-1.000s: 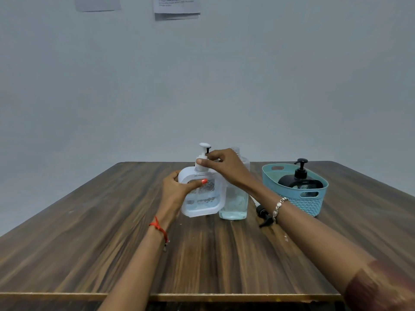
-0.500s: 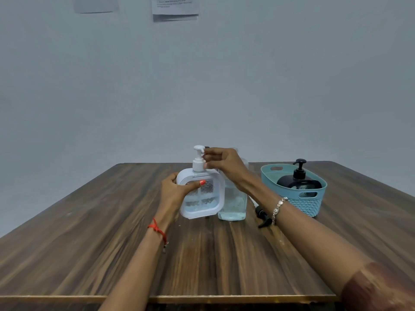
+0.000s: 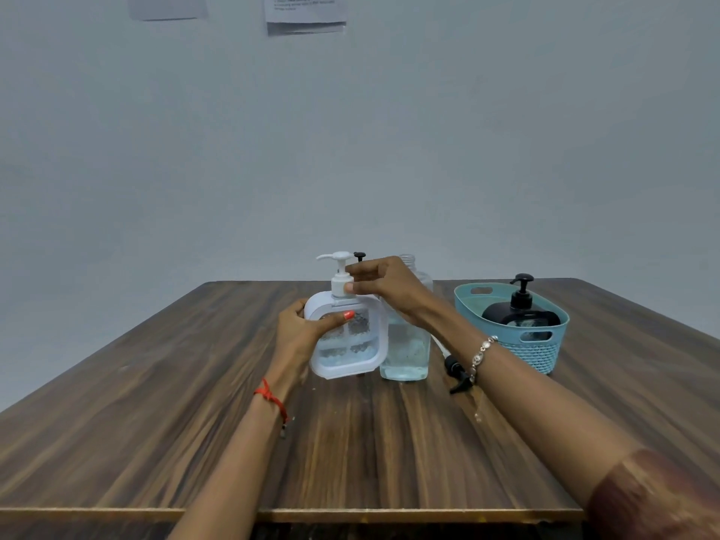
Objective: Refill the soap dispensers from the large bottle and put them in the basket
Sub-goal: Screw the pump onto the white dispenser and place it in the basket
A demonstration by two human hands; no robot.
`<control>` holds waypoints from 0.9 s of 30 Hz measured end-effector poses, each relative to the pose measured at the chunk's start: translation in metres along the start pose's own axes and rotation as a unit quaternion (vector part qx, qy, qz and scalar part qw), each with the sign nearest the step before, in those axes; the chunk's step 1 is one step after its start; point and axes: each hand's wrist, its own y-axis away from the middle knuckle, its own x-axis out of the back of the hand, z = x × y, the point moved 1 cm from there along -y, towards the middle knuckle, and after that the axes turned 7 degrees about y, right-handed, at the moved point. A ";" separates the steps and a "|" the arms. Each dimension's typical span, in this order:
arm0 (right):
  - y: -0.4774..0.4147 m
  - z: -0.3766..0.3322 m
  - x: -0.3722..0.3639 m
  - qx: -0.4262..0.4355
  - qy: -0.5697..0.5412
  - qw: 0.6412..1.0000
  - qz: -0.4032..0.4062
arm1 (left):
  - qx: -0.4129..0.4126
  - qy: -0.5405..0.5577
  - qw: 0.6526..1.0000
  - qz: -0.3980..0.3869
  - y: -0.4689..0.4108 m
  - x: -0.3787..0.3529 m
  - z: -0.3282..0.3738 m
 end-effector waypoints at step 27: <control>-0.002 -0.005 -0.013 0.016 -0.041 0.997 -0.069 | -0.010 -0.027 1.000 -0.004 0.008 0.011 0.010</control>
